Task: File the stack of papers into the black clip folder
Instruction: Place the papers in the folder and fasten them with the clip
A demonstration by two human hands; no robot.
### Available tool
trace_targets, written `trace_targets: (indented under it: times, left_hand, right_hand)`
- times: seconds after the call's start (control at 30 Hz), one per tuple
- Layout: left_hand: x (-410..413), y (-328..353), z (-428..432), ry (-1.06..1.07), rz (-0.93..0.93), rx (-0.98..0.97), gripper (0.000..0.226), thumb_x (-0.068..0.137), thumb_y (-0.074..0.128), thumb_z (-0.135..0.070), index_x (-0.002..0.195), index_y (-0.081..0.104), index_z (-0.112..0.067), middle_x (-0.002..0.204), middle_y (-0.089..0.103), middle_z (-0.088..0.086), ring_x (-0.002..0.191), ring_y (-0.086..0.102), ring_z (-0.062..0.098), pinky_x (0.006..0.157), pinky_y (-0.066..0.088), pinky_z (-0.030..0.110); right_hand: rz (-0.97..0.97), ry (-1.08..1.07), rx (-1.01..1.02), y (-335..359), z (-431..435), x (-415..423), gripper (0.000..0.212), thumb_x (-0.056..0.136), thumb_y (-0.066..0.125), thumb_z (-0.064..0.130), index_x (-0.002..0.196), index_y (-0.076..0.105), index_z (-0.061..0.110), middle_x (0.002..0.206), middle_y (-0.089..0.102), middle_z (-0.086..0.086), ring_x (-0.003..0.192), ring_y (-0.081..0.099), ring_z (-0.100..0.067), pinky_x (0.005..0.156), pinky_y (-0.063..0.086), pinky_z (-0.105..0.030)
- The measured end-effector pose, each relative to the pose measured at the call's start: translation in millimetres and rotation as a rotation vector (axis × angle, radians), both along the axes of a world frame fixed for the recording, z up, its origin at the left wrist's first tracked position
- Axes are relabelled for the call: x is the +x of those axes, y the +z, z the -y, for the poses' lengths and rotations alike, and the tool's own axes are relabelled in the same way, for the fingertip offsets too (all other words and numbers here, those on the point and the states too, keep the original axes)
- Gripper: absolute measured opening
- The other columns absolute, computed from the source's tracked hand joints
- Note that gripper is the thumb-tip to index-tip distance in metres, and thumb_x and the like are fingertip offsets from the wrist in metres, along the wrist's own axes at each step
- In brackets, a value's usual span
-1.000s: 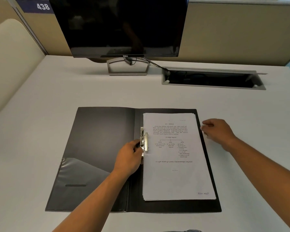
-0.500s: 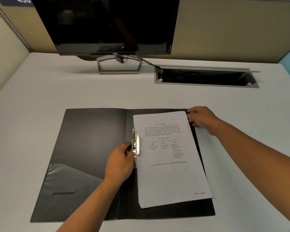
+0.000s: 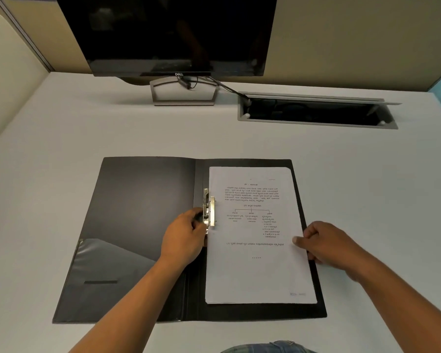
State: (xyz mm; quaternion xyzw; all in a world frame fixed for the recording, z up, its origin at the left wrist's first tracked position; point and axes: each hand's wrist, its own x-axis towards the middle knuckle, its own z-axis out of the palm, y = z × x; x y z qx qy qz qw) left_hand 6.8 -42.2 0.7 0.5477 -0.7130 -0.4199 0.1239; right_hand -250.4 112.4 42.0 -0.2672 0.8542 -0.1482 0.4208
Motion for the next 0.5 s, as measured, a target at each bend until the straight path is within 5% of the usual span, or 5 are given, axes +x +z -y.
trace_targets:
  times: [0.2, 0.5]
  left_hand:
    - [-1, 1, -4, -0.025, 0.04, -0.055, 0.038, 0.094, 0.051, -0.017, 0.131, 0.057, -0.022, 0.07, 0.059, -0.007, 0.061, 0.056, 0.009, 0.051, 0.038, 0.023]
    - [0, -5, -6, -0.051, 0.04, -0.068, 0.044, 0.092, 0.052, -0.011, 0.135, 0.054, -0.022, 0.077, 0.059, -0.003, 0.063, 0.056, 0.013, 0.053, 0.04, 0.025]
  right_hand:
    - [0.014, -0.118, -0.055, 1, -28, 7, 0.017, 0.087, 0.067, 0.024, 0.081, 0.071, 0.008, 0.078, 0.075, -0.008, 0.074, 0.073, -0.02, 0.08, 0.06, -0.044]
    - [0.175, -0.079, 0.081, 1, -63, 23, 0.015, 0.084, 0.061, 0.012, 0.098, 0.058, 0.011, 0.079, 0.076, -0.012, 0.068, 0.074, -0.021, 0.06, 0.059, -0.029]
